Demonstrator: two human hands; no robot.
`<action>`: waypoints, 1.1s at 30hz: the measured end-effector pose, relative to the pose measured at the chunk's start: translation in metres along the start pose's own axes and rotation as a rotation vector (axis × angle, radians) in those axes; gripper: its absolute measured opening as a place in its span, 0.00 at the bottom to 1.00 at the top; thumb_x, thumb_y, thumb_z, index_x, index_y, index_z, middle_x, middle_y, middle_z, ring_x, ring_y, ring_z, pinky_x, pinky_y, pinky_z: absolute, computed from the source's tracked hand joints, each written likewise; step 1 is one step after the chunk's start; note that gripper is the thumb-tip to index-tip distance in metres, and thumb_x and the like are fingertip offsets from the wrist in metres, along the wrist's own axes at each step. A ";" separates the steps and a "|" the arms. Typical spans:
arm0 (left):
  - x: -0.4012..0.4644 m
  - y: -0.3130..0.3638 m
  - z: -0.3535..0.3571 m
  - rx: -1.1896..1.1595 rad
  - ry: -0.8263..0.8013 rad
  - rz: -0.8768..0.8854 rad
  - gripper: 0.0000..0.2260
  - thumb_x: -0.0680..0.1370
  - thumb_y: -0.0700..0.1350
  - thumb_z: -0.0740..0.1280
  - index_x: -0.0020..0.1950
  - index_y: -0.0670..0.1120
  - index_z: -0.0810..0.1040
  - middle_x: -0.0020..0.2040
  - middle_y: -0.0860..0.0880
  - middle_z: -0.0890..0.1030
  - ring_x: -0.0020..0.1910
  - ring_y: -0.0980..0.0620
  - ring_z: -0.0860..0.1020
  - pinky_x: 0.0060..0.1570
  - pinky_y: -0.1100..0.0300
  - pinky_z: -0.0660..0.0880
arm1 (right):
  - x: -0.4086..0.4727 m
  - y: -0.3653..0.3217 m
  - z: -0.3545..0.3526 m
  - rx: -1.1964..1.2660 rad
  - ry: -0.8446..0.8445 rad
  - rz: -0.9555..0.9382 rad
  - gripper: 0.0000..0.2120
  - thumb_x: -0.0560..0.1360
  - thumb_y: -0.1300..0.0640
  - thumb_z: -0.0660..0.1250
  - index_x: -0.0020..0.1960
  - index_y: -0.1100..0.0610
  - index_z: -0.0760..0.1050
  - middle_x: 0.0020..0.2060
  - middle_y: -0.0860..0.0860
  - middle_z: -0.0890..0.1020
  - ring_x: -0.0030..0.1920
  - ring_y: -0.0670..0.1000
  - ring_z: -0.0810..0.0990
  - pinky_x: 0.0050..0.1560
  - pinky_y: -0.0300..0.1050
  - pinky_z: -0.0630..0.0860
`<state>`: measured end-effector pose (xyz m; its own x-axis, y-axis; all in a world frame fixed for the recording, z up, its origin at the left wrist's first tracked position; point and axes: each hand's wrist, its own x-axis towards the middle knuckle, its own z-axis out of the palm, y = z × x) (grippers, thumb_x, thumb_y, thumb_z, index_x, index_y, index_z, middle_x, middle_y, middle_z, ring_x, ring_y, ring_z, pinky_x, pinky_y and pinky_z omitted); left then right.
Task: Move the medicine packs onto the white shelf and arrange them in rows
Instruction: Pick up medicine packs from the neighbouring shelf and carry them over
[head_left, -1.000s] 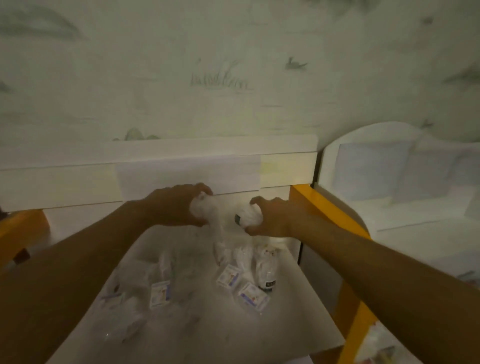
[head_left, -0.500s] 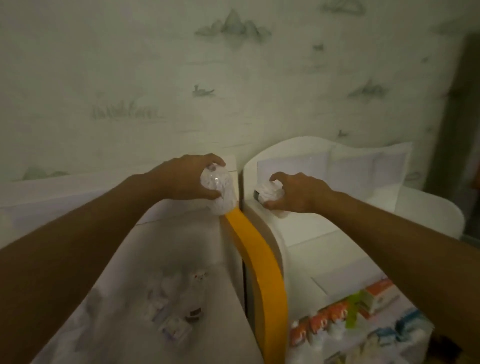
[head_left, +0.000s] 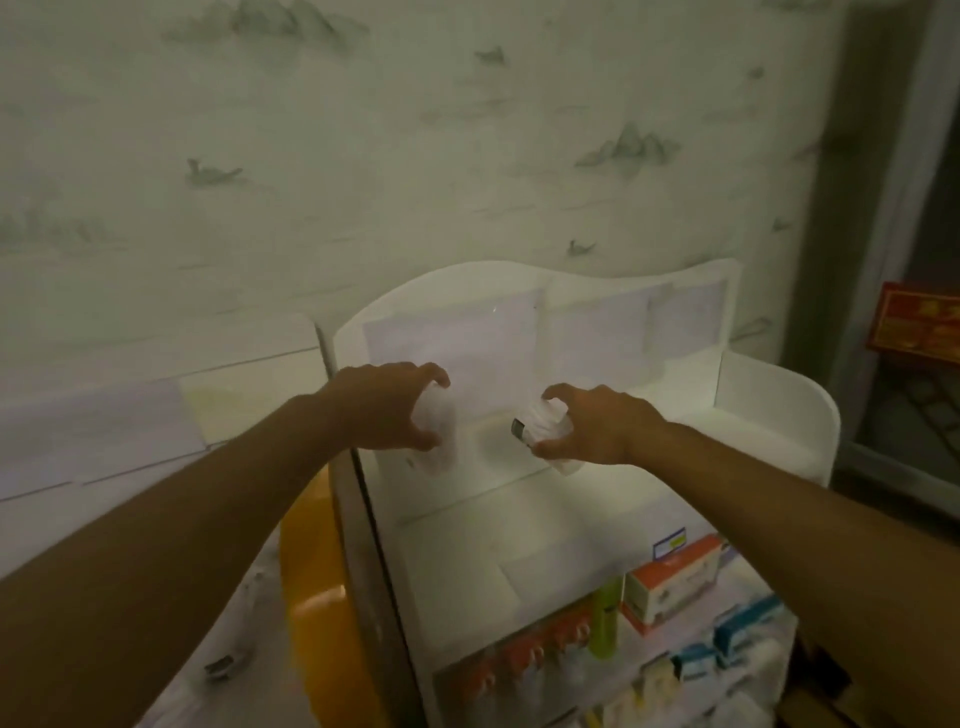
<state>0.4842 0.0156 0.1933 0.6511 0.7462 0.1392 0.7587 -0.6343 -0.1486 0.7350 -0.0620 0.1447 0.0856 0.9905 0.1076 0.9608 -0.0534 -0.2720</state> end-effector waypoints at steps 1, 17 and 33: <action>0.005 0.004 0.004 0.006 -0.009 0.009 0.34 0.69 0.64 0.71 0.70 0.57 0.63 0.65 0.52 0.74 0.60 0.50 0.75 0.58 0.51 0.75 | 0.004 0.007 0.003 0.016 -0.008 0.004 0.37 0.68 0.31 0.68 0.71 0.44 0.63 0.63 0.52 0.77 0.58 0.56 0.77 0.51 0.46 0.72; 0.146 0.052 0.073 -0.087 -0.102 0.189 0.32 0.69 0.60 0.72 0.69 0.57 0.64 0.64 0.53 0.74 0.59 0.50 0.75 0.59 0.52 0.73 | 0.078 0.119 0.008 -0.085 -0.066 0.196 0.40 0.69 0.33 0.69 0.74 0.46 0.59 0.64 0.53 0.76 0.59 0.57 0.78 0.56 0.50 0.75; 0.301 0.162 0.149 -0.074 -0.215 0.238 0.30 0.72 0.60 0.69 0.70 0.56 0.62 0.67 0.55 0.72 0.58 0.50 0.77 0.56 0.54 0.75 | 0.160 0.350 0.032 -0.098 -0.174 0.339 0.38 0.68 0.35 0.70 0.73 0.48 0.62 0.65 0.52 0.76 0.61 0.56 0.77 0.60 0.51 0.75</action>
<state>0.8000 0.1675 0.0657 0.7966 0.5958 -0.1021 0.5905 -0.8031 -0.0794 1.0765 0.0814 0.0357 0.3644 0.9208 -0.1390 0.9071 -0.3848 -0.1704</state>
